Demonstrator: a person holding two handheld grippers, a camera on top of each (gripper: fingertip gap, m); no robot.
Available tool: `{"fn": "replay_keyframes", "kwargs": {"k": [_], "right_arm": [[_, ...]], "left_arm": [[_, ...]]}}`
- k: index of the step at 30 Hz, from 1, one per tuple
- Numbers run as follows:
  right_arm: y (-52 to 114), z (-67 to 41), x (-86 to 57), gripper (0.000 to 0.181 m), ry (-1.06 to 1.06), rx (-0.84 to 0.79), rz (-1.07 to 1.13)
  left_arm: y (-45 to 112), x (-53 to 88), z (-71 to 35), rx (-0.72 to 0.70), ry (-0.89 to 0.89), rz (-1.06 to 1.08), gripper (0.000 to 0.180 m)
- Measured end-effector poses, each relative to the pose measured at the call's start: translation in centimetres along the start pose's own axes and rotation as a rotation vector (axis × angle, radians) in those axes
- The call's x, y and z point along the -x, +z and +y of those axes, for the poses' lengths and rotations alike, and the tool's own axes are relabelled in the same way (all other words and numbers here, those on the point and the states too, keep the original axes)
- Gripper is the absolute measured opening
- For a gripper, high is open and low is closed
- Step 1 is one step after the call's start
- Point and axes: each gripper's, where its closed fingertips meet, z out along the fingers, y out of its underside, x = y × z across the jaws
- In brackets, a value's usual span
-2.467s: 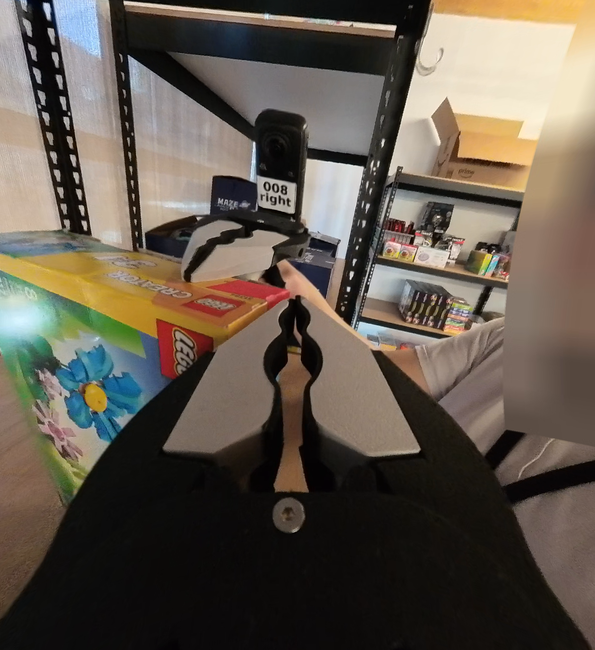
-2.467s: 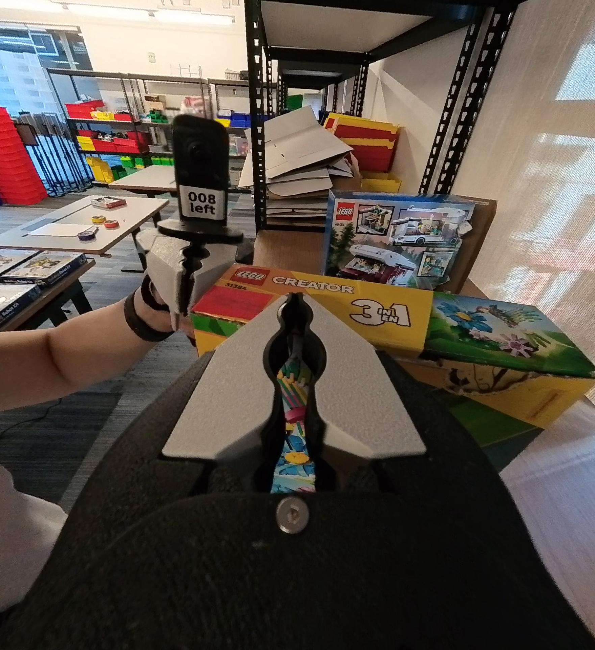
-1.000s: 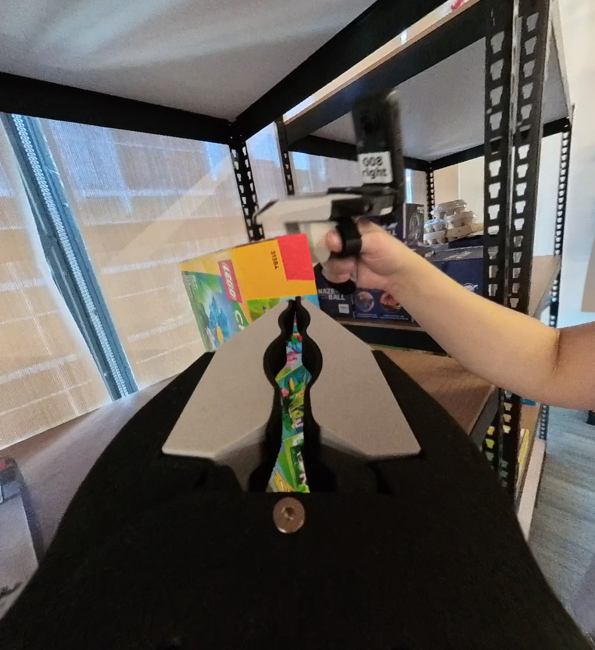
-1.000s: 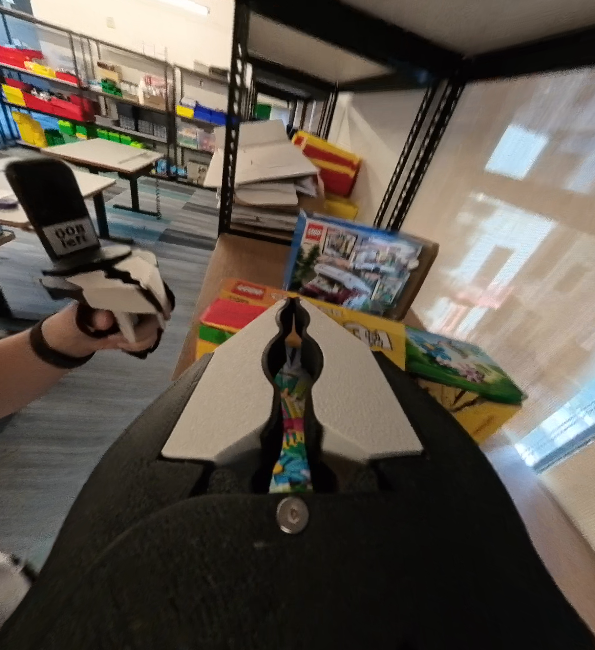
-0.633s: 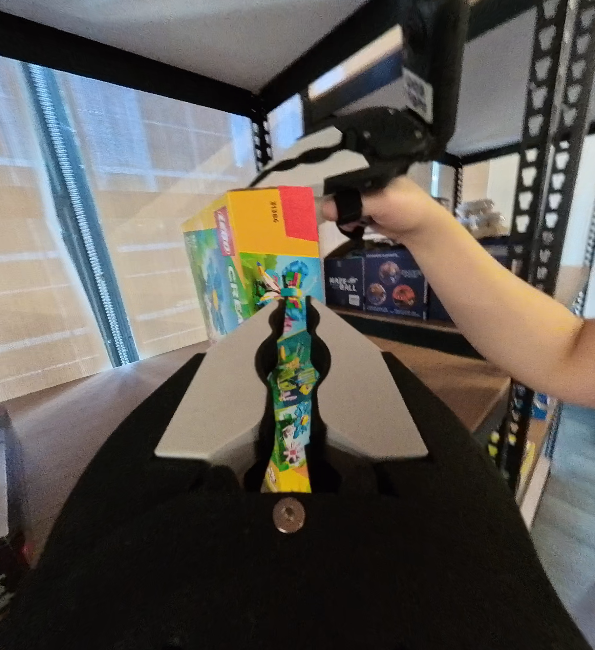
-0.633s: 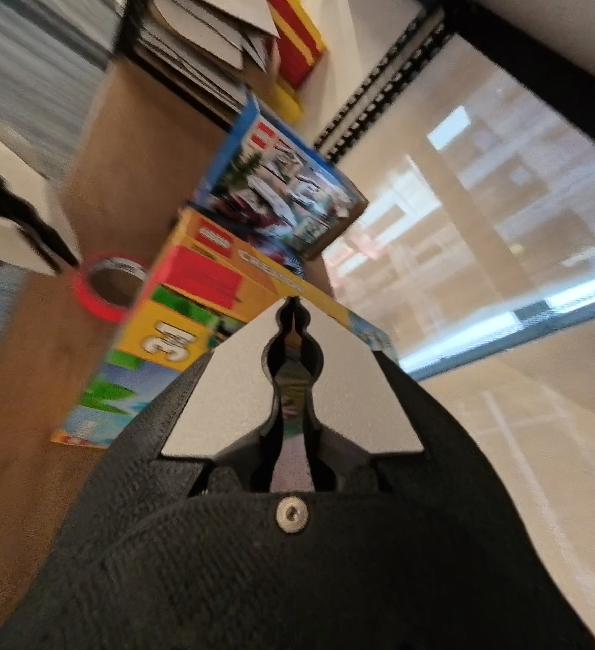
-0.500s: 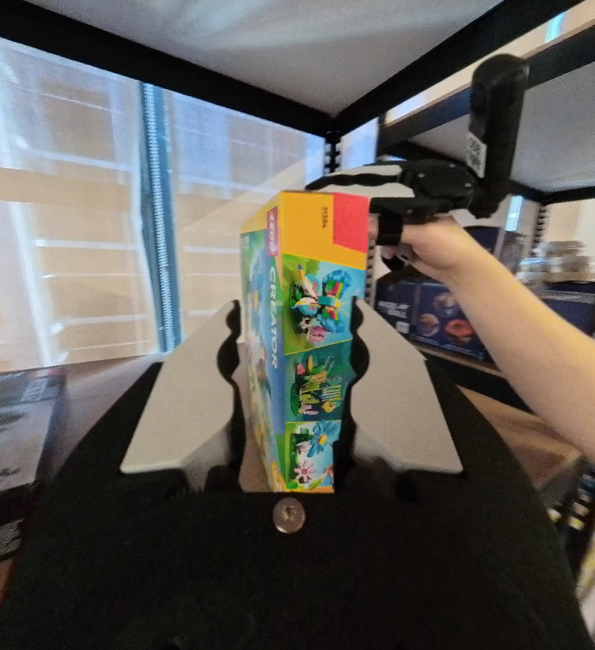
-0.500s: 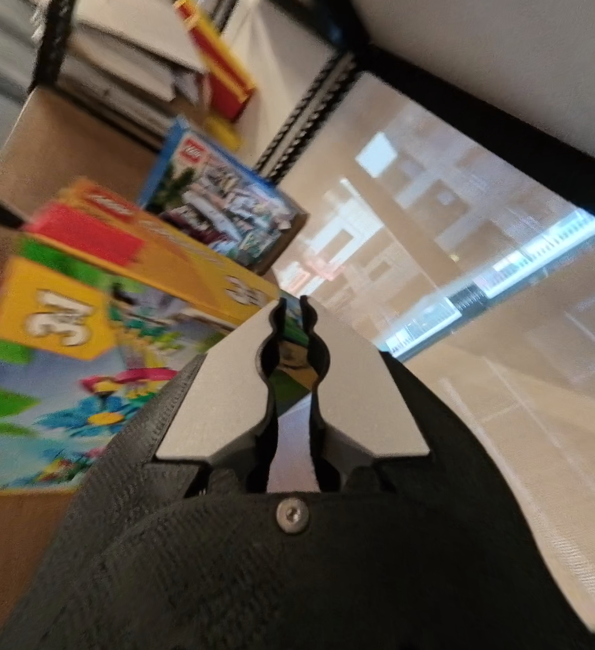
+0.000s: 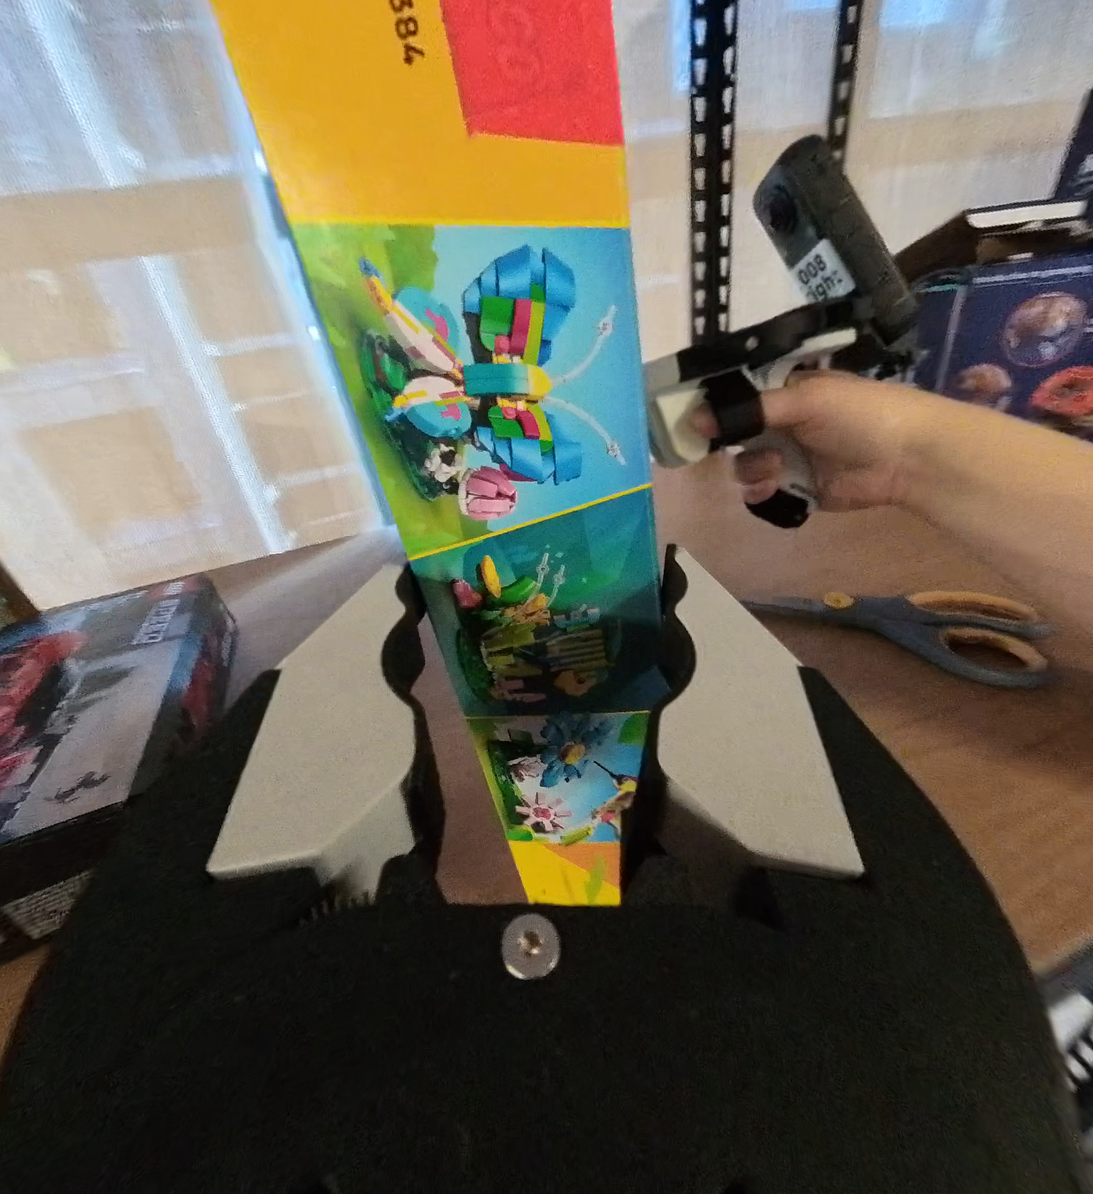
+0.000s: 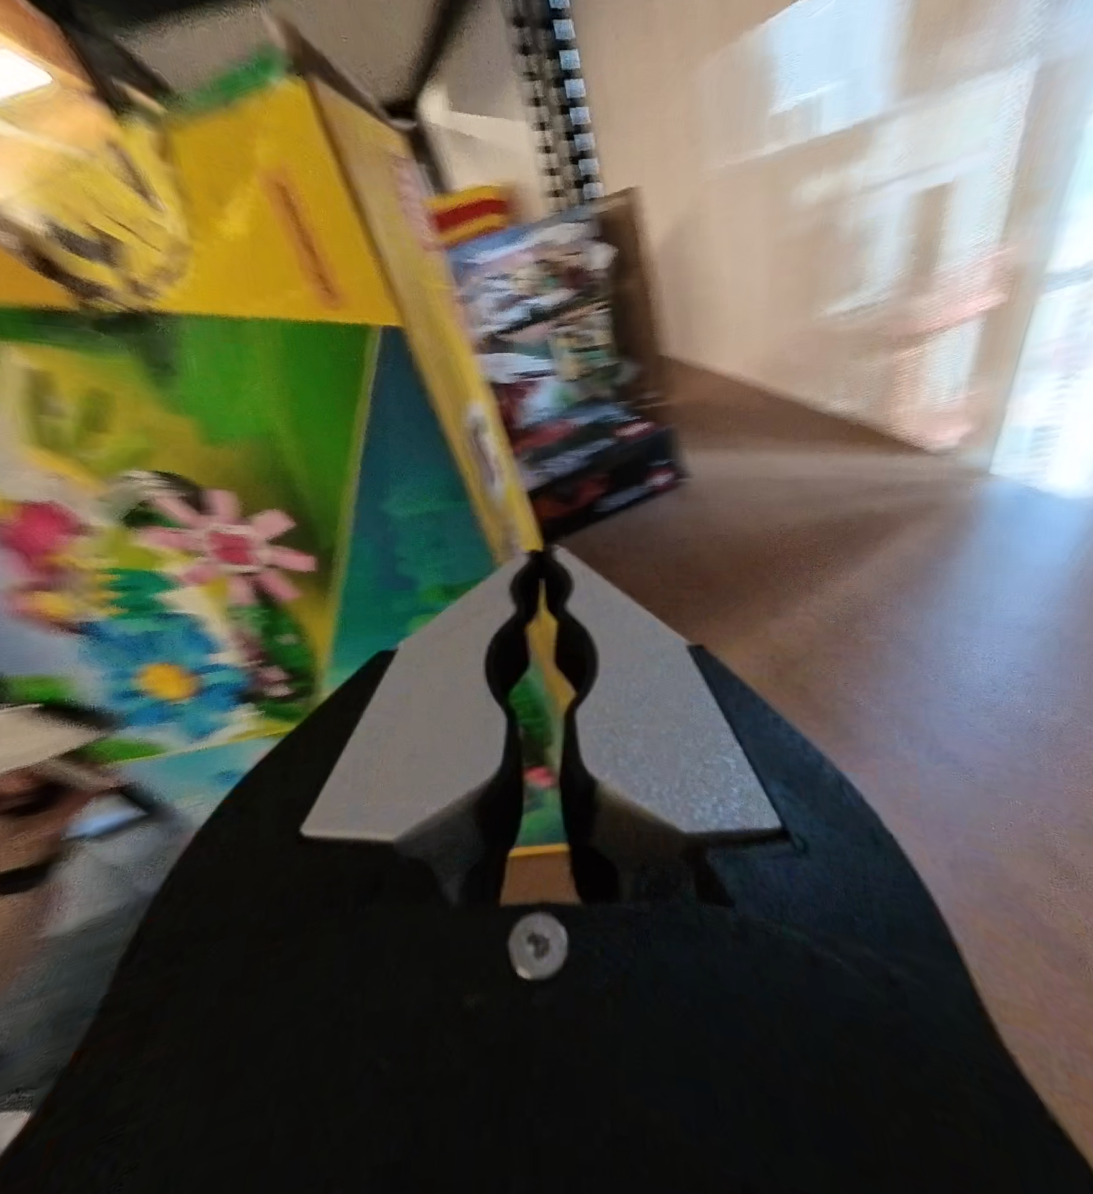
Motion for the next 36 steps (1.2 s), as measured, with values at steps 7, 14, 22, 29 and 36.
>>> {"fn": "replay_keyframes", "kwargs": {"k": [7, 14, 22, 29, 36], "right_arm": [[-4.0, -0.3, 3.0, 0.008, -0.112, 0.017, -0.063], [-6.0, -0.3, 3.3, 0.091, -0.189, -0.03, -0.069], [-4.3, 2.7, 10.9, 0.135, -0.262, 0.008, -0.33], [-4.5, 4.0, 10.6, 0.084, -0.286, 0.046, -0.134], [-7.3, 3.3, 9.0, 0.083, -0.13, -0.168, 0.471]], "left_arm": [[-1.0, 1.6, 0.6, 0.089, -0.013, 0.342, 0.072], [-1.8, 3.2, 1.0, 0.098, 0.01, 0.679, 0.071], [-3.0, 2.8, 0.2, 0.04, -0.123, 1.109, 0.066], [0.9, 6.2, 0.0, 0.065, -0.118, 0.794, 0.073], [-1.3, 4.1, -7.5, -0.15, 0.123, 0.418, 0.078]]}}
